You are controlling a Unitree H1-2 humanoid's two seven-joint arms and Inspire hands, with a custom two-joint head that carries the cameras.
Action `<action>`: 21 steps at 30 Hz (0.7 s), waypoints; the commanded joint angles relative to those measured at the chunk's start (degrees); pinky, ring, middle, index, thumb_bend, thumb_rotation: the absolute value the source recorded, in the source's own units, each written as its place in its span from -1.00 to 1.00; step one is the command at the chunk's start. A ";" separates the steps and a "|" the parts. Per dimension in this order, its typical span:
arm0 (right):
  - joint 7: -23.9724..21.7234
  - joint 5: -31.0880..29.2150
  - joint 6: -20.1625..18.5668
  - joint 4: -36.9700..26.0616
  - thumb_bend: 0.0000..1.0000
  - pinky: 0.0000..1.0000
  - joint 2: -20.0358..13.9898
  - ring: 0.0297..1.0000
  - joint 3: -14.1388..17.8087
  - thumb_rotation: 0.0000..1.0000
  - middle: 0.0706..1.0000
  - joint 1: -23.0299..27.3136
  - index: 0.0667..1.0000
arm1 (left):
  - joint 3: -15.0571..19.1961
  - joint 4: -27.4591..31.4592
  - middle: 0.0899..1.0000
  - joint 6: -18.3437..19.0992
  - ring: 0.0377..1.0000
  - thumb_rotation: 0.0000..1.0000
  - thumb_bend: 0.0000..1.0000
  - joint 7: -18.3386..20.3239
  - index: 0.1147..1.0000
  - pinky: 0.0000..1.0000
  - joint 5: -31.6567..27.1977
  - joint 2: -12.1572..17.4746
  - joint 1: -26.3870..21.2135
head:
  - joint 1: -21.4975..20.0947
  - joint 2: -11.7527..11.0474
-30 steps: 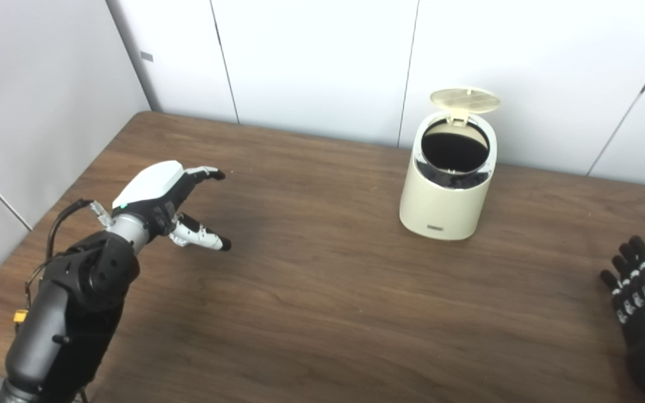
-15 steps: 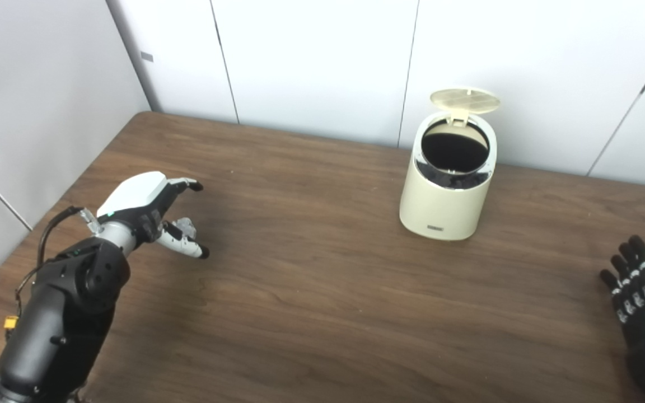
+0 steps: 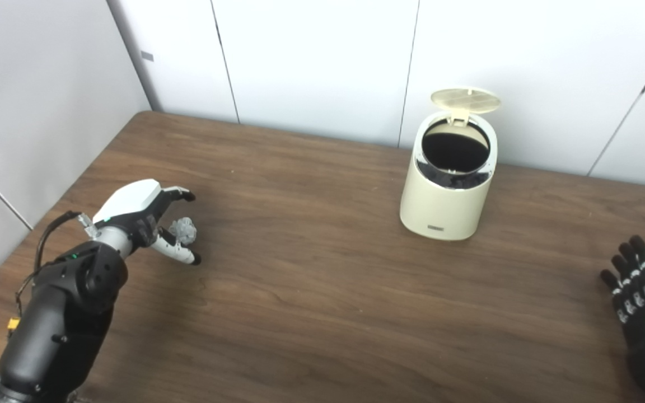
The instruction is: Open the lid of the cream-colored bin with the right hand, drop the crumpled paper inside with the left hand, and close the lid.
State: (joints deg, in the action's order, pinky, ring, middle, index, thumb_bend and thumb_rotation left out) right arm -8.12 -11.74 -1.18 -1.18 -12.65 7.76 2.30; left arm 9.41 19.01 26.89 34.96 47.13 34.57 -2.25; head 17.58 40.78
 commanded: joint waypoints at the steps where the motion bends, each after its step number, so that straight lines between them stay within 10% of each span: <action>1: -0.07 0.24 -0.19 -0.42 0.29 1.00 -0.55 0.98 0.09 1.00 0.98 0.69 0.95 | 1.01 0.27 0.76 0.00 0.76 -0.81 0.74 -0.76 0.64 0.49 0.93 1.65 -1.09 | -0.03 0.13; 21: -0.05 0.01 -1.42 -2.84 0.25 0.95 -0.27 0.98 -0.03 1.00 0.99 0.44 0.95 | 2.17 -1.19 0.48 0.02 0.42 -1.00 0.60 -0.69 0.40 0.27 -3.64 0.14 -1.42 | -0.72 0.43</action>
State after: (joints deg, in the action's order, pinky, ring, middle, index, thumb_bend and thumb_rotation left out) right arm -7.99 -11.71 -2.82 -2.52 -12.55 7.63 2.19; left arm 10.06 17.21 26.85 34.69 43.80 34.11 -2.26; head 16.79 41.13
